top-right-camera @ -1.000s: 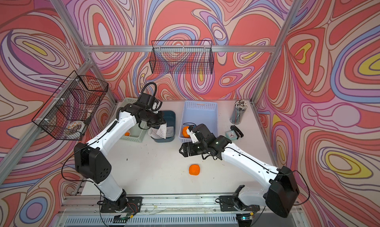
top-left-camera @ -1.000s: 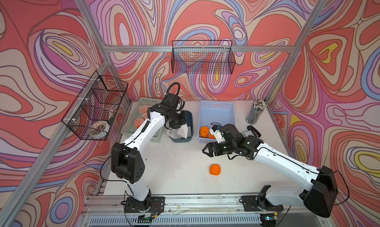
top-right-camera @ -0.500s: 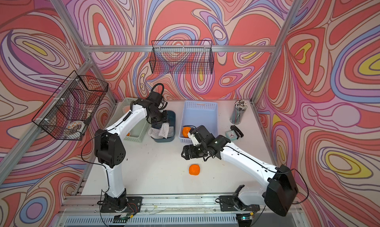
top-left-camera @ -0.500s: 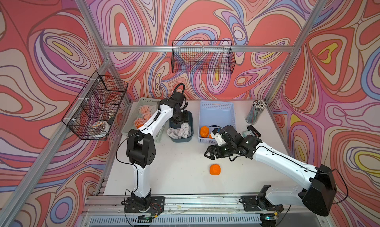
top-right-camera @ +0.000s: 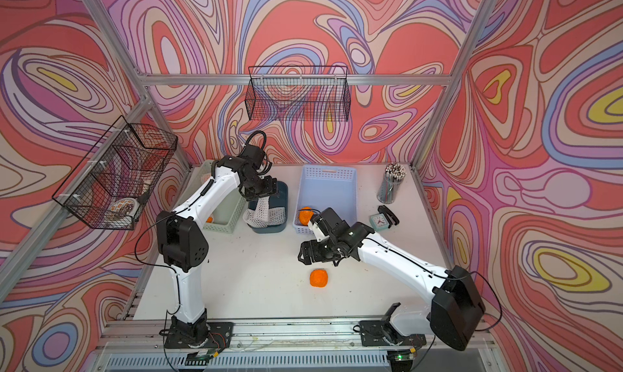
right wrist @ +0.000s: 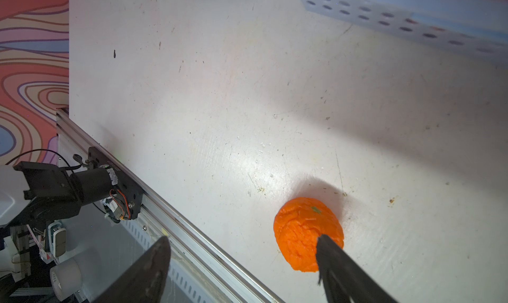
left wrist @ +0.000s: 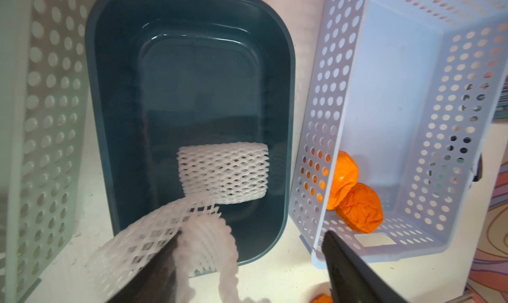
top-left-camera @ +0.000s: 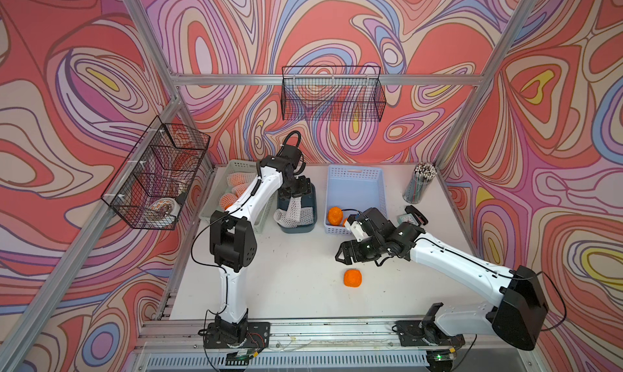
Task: Remove foam nets from oranges
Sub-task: Place the foam net into the storage box.
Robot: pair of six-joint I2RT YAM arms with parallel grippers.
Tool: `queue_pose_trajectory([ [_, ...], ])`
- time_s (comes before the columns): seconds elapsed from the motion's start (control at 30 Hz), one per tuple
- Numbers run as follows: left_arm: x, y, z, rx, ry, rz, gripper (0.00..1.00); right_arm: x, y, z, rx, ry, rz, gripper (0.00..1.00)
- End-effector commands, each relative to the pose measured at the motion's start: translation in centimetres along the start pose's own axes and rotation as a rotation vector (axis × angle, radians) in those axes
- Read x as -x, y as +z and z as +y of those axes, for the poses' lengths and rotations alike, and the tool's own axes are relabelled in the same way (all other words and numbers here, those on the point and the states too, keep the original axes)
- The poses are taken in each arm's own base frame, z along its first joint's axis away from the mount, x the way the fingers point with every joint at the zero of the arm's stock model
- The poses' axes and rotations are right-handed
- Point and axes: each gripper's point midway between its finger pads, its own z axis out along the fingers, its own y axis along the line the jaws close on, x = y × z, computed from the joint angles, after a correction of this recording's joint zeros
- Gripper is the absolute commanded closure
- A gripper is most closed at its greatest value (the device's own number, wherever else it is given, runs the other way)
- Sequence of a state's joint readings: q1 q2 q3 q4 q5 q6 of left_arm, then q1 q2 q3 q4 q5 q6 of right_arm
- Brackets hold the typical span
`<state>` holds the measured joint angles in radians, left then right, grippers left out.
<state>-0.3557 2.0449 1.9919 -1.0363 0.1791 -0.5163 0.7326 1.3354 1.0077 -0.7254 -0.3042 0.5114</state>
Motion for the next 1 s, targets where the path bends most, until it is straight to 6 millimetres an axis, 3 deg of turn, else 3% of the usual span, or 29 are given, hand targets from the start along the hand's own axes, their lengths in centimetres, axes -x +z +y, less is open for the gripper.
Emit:
queue_pose_trajectory([
  [0.0, 0.8, -0.4, 0.5, 0.032, -0.016, -0.011, 0.10, -0.3, 0.2, -0.2, 0.002, 0.010, -0.002, 0.15],
  [0.33, 3.1, 0.9, 1.6, 0.126, -0.067, -0.071, 0.09, 0.3, 0.0, 0.0, 0.013, 0.026, -0.039, 0.15],
  [0.43, 3.3, 0.9, 1.4, 0.116, -0.081, -0.073, 0.08, 1.6, -0.3, 0.8, 0.040, 0.041, -0.086, 0.15],
  [0.53, 3.2, 1.0, 1.1, 0.082, -0.109, -0.064, 0.09, 4.1, -0.5, 3.1, 0.140, 0.052, -0.165, 0.17],
  [0.6, 3.0, 0.8, 1.0, 0.074, -0.115, -0.063, 0.09, 5.5, -0.4, 4.4, 0.194, 0.064, -0.182, 0.22],
  [0.77, 2.6, 0.5, 1.5, 0.013, -0.189, -0.059, 0.09, 9.7, 0.2, 8.9, 0.408, 0.100, -0.227, 0.50],
  [0.97, 2.1, 0.1, 2.1, -0.017, -0.227, -0.060, 0.09, 14.6, 1.5, 12.3, 0.533, 0.129, -0.248, 0.66],
])
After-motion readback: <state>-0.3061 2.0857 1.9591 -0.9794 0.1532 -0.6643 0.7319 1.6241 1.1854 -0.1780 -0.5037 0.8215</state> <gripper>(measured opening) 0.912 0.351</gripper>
